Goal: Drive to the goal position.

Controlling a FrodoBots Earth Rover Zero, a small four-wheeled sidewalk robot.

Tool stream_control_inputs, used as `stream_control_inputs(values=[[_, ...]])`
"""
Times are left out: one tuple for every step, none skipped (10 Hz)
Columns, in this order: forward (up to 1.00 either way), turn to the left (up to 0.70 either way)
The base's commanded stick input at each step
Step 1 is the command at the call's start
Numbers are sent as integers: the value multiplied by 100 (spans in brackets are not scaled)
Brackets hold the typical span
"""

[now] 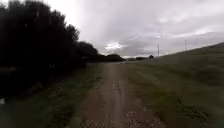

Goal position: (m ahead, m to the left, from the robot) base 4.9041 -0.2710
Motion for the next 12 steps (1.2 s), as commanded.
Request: stream_control_inputs(values=[[70,0],[70,0],[70,0],[70,0],[70,0],[70,0],[70,0],[70,0],[70,0],[70,0],[70,0],[70,0]])
